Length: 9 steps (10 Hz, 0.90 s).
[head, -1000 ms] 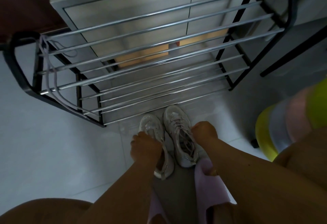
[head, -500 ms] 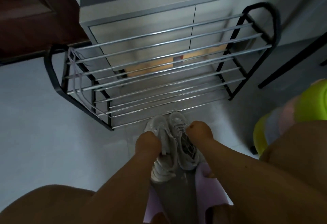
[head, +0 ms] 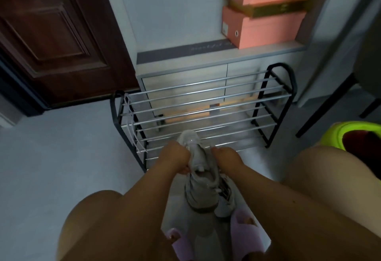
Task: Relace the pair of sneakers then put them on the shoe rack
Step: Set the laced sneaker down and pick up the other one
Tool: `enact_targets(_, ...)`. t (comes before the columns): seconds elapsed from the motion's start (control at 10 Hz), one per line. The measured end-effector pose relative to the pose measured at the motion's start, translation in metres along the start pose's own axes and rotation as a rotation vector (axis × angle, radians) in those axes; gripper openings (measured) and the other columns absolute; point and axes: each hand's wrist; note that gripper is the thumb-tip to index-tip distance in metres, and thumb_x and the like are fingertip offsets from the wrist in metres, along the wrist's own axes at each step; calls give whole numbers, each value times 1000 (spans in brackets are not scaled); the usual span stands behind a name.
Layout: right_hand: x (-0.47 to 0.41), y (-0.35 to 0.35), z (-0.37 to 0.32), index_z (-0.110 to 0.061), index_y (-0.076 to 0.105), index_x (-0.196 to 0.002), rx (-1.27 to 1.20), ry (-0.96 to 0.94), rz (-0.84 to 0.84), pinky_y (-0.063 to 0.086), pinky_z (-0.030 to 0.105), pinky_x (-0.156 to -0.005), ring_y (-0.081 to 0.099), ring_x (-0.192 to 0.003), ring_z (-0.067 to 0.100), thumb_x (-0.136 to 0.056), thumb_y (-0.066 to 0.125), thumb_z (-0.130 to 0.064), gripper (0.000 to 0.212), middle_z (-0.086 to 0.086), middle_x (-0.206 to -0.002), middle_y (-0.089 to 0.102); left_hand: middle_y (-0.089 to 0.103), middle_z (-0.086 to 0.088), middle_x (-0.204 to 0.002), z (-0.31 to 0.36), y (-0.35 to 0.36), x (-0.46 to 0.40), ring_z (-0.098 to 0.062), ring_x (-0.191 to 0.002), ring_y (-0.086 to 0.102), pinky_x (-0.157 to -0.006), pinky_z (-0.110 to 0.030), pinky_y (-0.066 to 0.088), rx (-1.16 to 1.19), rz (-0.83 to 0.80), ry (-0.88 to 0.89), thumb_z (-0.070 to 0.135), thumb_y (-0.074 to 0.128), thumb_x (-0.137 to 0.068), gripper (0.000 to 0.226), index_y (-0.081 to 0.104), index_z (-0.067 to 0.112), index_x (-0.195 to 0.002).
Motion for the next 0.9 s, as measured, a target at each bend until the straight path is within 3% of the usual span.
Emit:
enact_targets(0.1, 16, -13, -22, -3, 68, -95, -11, -119, 64, 46, 33, -85, 60, -100, 34, -95, 38, -49, 55, 18, -102, 67, 67, -22, -102, 20, -24, 47, -27, -79, 71, -56, -29, 58, 101, 38, 72, 1, 50, -89, 19, 57, -5, -105)
enact_targets(0.2, 30, -29, -45, -9, 66, -81, 57, -204, 124, 40, 30, -71, 60, -88, 32, -92, 38, -57, 56, 15, -87, 65, 67, -18, -95, 20, -36, 49, -25, -73, 69, -61, -33, 60, 205, 72, 144, 0, 52, -89, 16, 51, 10, -77)
enact_targets(0.3, 46, -46, -67, -16, 48, -59, 96, -295, 174, 33, 28, -58, 52, -70, 25, -89, 46, -56, 50, 2, -60, 50, 63, -10, -79, 28, -57, 75, -24, -69, 68, -63, -35, 61, 247, 104, 203, -2, 53, -88, 24, 48, 15, -72)
enact_targets(0.4, 64, -63, -82, -14, 42, -56, 164, -363, 224, 31, 28, -61, 50, -72, 25, -91, 49, -45, 47, 1, -58, 45, 66, -10, -72, 32, -66, 84, -25, -67, 70, -67, -40, 61, 249, 133, 278, -2, 52, -88, 22, 52, 14, -73)
enact_targets(0.5, 85, -78, -88, -11, 43, -56, 162, -459, 295, 34, 31, -60, 52, -72, 28, -91, 50, -38, 45, 6, -61, 49, 64, -14, -53, 33, -72, 97, -25, -51, 65, -72, -53, 58, 296, 148, 314, -7, 49, -85, 13, 56, 1, -77)
enact_targets(0.6, 109, -88, -83, -7, 54, -64, 132, -522, 301, 44, 34, -64, 58, -73, 31, -90, 53, -41, 43, 13, -67, 60, 68, -14, -63, 22, -70, 112, -26, -59, 68, -70, -49, 59, 201, 244, 452, 0, 49, -84, 15, 63, 2, -77)
enact_targets(0.7, 132, -91, -68, -12, 56, -65, 143, -555, 283, 43, 32, -61, 58, -69, 26, -89, 54, -44, 40, 10, -69, 63, 69, -5, -67, 6, -62, 129, -22, -66, 68, -69, -43, 58, 38, 342, 549, 9, 50, -84, 18, 65, 12, -74)
enact_targets(0.8, 149, -86, -53, -22, 45, -57, 140, -567, 256, 37, 29, -56, 53, -61, 18, -90, 55, -39, 39, 0, -59, 54, 67, -2, -70, -9, -49, 141, -17, -68, 65, -71, -42, 55, -34, 365, 569, 12, 51, -87, 16, 65, 17, -80)
enact_targets(0.9, 158, -82, -43, -24, 46, -59, 185, -555, 240, 34, 26, -55, 54, -66, 17, -91, 54, -36, 35, -4, -63, 54, 61, 8, -68, -25, -40, 152, -10, -66, 59, -69, -37, 54, -109, 345, 559, 34, 46, -86, 14, 57, 34, -78)
Point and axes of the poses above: each hand's wrist, its own x-axis away from the middle knuckle, its own y-axis out of the palm, z = x × y
